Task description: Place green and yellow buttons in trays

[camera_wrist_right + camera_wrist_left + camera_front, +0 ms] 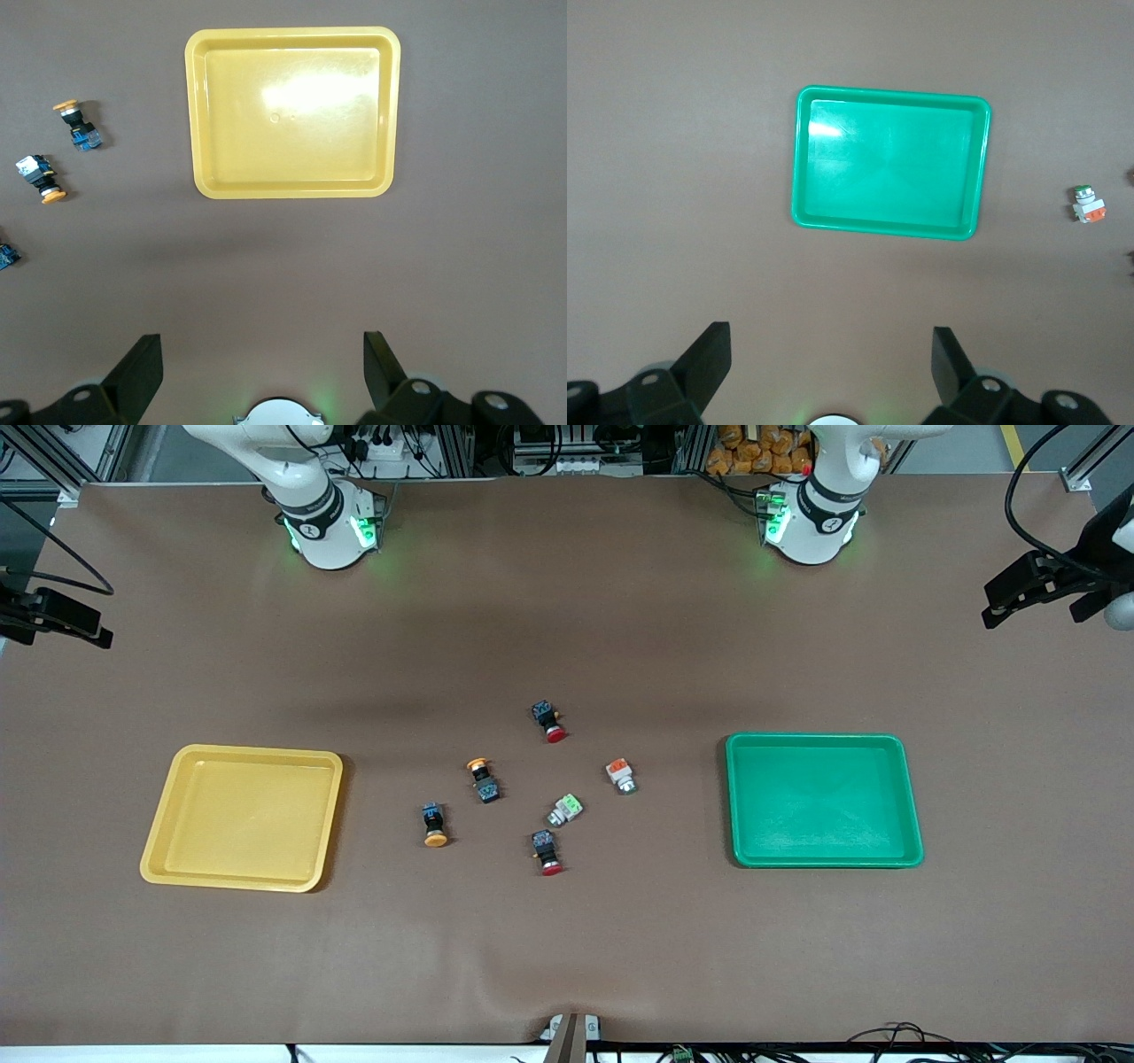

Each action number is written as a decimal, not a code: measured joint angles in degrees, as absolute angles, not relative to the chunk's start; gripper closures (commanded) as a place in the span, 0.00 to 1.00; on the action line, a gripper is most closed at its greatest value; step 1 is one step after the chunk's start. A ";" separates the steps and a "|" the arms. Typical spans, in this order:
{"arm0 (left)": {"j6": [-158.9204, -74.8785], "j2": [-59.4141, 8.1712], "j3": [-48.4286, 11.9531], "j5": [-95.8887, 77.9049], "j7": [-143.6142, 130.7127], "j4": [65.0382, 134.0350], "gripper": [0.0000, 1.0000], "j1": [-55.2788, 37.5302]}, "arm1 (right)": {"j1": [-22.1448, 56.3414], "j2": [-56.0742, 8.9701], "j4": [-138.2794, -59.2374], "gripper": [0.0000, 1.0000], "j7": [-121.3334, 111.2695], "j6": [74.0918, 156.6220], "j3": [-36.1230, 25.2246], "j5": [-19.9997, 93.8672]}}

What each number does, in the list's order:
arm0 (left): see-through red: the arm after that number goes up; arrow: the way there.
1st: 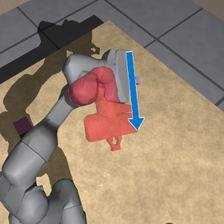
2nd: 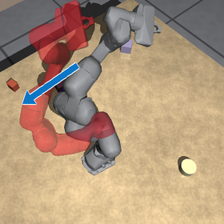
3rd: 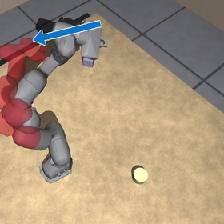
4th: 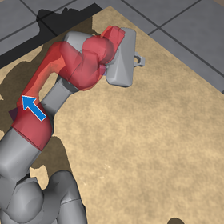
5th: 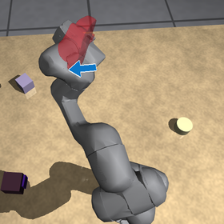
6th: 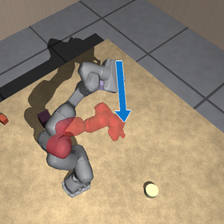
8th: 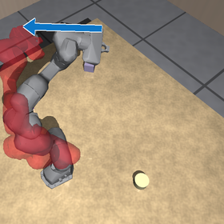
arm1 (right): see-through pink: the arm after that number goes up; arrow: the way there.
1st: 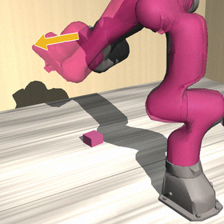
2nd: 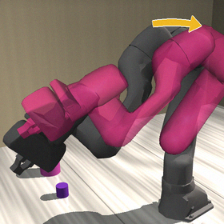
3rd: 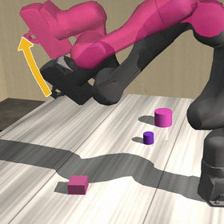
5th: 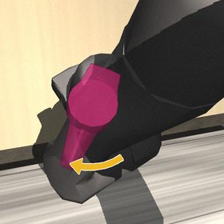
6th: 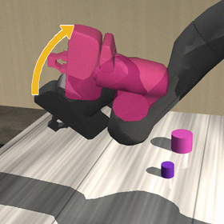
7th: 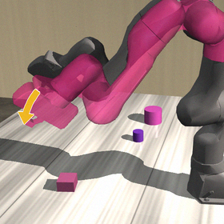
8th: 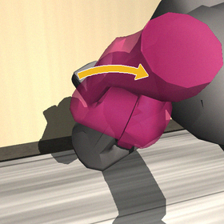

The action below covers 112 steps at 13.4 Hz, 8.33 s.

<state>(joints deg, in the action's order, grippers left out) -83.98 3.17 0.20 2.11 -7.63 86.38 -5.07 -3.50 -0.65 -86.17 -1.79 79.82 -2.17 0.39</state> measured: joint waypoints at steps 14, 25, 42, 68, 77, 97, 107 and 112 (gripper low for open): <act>-83.91 1.75 -1.46 2.11 -7.27 85.95 0.00 -5.21 | -0.39 -3.26 -86.55 0.00 -1.79 81.96 -1.69 1.78; -94.33 -4.51 -7.29 1.83 -14.75 93.02 0.00 -6.57 | 14.29 -17.81 -86.80 0.00 15.68 96.91 -1.42 1.68; -134.98 -36.55 -13.97 10.59 -80.33 97.10 0.00 -24.55 | 23.15 -39.20 -87.45 0.00 13.90 130.07 -0.99 0.14; -114.69 -28.42 -13.26 16.48 -49.49 93.41 1.00 -9.30 | 25.77 -39.69 -97.27 1.00 13.91 143.48 -2.08 -8.08; -120.68 -28.69 -13.37 16.23 -30.81 103.08 1.00 7.02 | 25.72 -38.71 -96.70 1.00 14.32 142.45 -2.68 -8.09; -125.00 -34.00 -24.69 10.47 -55.22 92.96 0.00 -6.54 | 18.26 -26.40 -95.86 0.00 -4.59 119.64 -8.36 -6.63; -141.05 -49.15 -23.49 16.08 -42.03 82.51 0.00 -16.10 | 33.33 -35.11 -98.96 0.00 -3.95 141.71 -4.04 9.75; -145.63 -51.54 -23.48 16.14 -30.81 82.27 0.00 -18.18 | 34.51 -37.77 -99.15 0.00 -3.97 142.99 -3.66 15.73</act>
